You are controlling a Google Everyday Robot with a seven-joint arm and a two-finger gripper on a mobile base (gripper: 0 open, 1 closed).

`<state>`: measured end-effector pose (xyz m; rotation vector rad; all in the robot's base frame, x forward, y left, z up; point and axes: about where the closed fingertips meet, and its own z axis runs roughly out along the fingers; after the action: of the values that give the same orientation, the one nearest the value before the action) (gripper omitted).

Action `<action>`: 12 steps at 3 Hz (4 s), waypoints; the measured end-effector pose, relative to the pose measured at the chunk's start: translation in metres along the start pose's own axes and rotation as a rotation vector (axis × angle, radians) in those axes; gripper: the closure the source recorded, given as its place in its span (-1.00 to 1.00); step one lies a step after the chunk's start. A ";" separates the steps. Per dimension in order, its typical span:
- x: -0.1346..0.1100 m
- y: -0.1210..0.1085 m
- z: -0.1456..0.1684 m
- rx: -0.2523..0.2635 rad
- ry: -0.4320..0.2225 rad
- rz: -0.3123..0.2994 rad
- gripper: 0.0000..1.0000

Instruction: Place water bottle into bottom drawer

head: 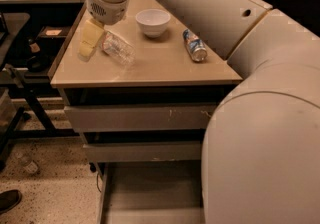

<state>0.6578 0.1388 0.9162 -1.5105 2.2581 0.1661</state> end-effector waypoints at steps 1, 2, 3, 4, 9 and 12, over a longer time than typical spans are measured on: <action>-0.009 -0.014 0.010 0.001 -0.015 0.045 -1.00; -0.009 -0.030 0.026 -0.003 -0.013 0.090 -1.00; -0.009 -0.045 0.041 0.003 0.004 0.123 -1.00; -0.011 -0.057 0.055 0.006 0.022 0.142 -1.00; -0.010 -0.079 0.106 -0.033 0.075 0.185 -0.63; -0.010 -0.079 0.106 -0.033 0.075 0.185 0.77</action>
Offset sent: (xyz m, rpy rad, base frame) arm 0.0614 -0.0004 -0.0253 0.0546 0.0448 -0.1302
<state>0.7618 0.1499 0.8349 -1.3432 2.4658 0.2043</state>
